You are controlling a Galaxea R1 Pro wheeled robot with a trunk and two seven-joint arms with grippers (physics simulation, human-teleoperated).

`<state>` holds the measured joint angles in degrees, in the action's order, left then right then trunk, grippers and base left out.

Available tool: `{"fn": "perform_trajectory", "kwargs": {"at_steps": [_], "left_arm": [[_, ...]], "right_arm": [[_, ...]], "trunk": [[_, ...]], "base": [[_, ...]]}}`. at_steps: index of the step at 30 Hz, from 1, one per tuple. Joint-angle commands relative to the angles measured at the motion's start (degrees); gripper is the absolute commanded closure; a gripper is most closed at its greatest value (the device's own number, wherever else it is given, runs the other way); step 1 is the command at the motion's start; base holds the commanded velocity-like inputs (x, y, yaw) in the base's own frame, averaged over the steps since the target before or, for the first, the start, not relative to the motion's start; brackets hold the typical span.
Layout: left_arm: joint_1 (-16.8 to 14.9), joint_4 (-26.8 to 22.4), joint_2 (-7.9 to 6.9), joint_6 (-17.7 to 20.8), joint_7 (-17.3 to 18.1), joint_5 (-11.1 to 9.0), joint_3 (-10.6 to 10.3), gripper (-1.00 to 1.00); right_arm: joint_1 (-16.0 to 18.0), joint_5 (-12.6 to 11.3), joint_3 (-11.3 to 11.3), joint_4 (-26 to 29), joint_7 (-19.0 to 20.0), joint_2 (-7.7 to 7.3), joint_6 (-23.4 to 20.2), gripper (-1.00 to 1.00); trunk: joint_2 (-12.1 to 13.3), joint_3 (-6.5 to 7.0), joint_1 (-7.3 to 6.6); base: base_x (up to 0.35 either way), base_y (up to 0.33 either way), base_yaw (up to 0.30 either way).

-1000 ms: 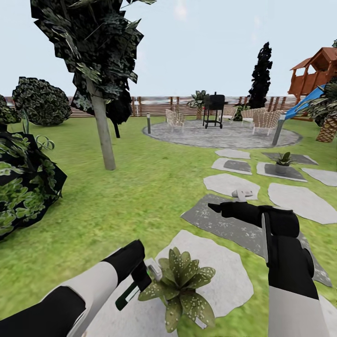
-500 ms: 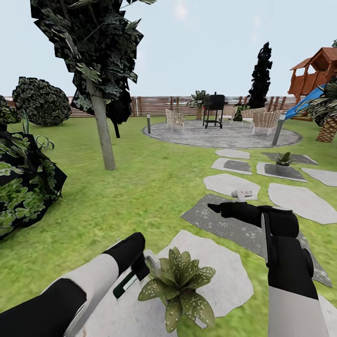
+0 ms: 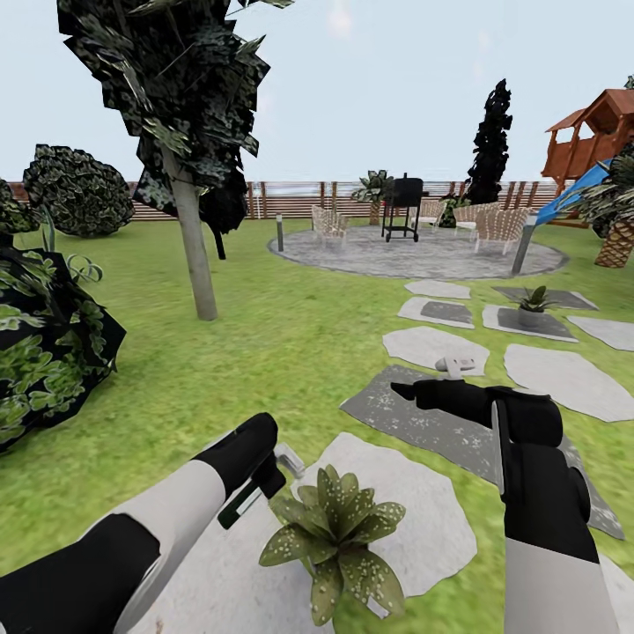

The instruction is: Pick up the pesticide atomizer in the garden and spray insectifuge to fully cover both potted plants in the garden.

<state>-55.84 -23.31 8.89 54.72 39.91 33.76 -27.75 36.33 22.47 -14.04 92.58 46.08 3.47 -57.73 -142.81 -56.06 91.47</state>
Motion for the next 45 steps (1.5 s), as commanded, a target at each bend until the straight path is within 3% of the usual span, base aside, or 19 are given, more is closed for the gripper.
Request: {"fn": "perform_trajectory", "kwargs": {"at_steps": [1,5,7,9,11,13,16,17,24,31,33,35,36,37,38,41,45], "left_arm": [[0.0,0.3,-0.03,0.1,0.7,0.4,-0.2,1.0],[0.1,1.0,-0.52,-0.3,3.6,-0.3,0.4,1.0],[0.9,1.2,-0.78,-3.6,6.8,0.2,0.4,1.0],[2.6,0.9,-0.85,-4.8,5.7,0.1,0.5,1.0],[7.4,-0.1,-0.76,-5.5,0.6,0.1,0.5,1.0],[13.7,-5.4,-1.41,-7.0,-2.8,-1.6,3.2,1.0],[19.9,-11.9,-5.2,-11.6,-4.0,-3.0,8.3,1.0],[20.7,-12.9,-5.94,-12.2,-4.4,-3.1,9.0,1.0],[22.2,-21.1,-6.64,-9.9,-4.9,-3.7,10.0,1.0],[22.4,-22.1,-6.47,-9.2,-4.3,-4.2,10.1,1.0],[22.4,-22.0,-5.85,-8.7,-3.0,-4.2,9.5,1.0],[21.7,-22.5,-5.05,-5.5,2.8,-3.4,7.9,1.0],[19.6,-22.7,-4.5,-2.8,6.8,-1.6,4.2,1.0],[18.3,-22.7,-3.72,-1.7,8.5,-0.4,1.4,1.0],[17.8,-22.5,-3.26,-1.3,9.5,0.2,0.1,1.0],[16.8,-22.3,-2.7,-0.7,11.5,1.0,-1.7,1.0],[16.4,-22.2,-2.74,-0.6,12.0,1.3,-2.1,1.0]], "right_arm": [[0.1,0.6,-0.1,0.1,0.6,0.05,-0.2,-1.0],[0.0,0.6,-0.1,0.1,0.6,0.1,-0.2,-1.0],[-0.2,0.6,0.0,0.1,0.6,0.14,-0.2,-1.0],[-0.3,0.6,0.0,0.1,0.5,0.22,-0.1,-1.0],[-0.4,0.6,0.1,0.1,0.5,0.36,-0.1,-1.0],[-0.4,0.6,0.2,0.1,0.4,0.46,-0.1,-1.0],[-0.7,0.6,1.8,0.1,0.1,0.62,0.0,-1.0],[-0.8,0.6,2.4,0.1,0.0,0.64,0.0,-1.0],[-1.0,0.6,3.1,0.1,0.0,0.6,0.0,-1.0],[-0.9,0.7,2.3,0.1,0.1,0.33,-0.2,-1.0],[-0.7,0.9,2.2,0.1,0.0,0.35,-0.7,-1.0],[-0.6,1.0,2.2,0.1,0.1,0.33,-1.0,-1.0],[-0.4,1.1,2.2,0.1,0.1,0.21,-1.1,-1.0],[-0.4,1.1,2.2,0.1,0.1,0.16,-1.1,-1.0],[-0.3,1.1,2.2,0.1,0.1,0.12,-1.1,-1.0],[-0.2,1.1,2.2,0.1,0.1,0.06,-1.1,-1.0],[-0.2,1.1,2.2,0.1,0.1,0.05,-1.0,-1.0]], "trunk": [[0.0,-0.06,-0.01],[0.0,-0.06,-0.01],[0.0,-0.06,-0.01],[0.0,-0.06,-0.01],[0.0,-0.06,-0.01],[0.0,-0.06,-0.01],[0.0,-0.06,-0.01],[0.0,-0.06,-0.01],[0.0,-0.06,-0.01],[0.0,-0.06,-0.01],[0.0,-0.06,-0.01],[0.0,-0.06,-0.01],[0.0,-0.06,-0.01],[0.0,-0.06,-0.01],[0.0,-0.06,-0.01],[0.0,-0.06,-0.01],[0.0,-0.06,-0.01]], "base": [[0.0,0.0,0.0],[0.0,0.0,0.0],[0.0,0.0,0.0],[0.0,0.0,0.0],[0.0,0.0,0.0],[0.0,0.0,0.0],[0.0,0.0,0.0],[0.0,0.0,0.0],[-0.013,0.073,0.0],[-0.003,0.315,-0.154],[0.0,0.338,-0.272],[0.04,0.336,-0.276],[0.168,0.268,-0.277],[0.22,0.226,-0.277],[0.245,0.205,-0.278],[0.272,0.18,-0.278],[0.282,0.164,-0.242]]}}
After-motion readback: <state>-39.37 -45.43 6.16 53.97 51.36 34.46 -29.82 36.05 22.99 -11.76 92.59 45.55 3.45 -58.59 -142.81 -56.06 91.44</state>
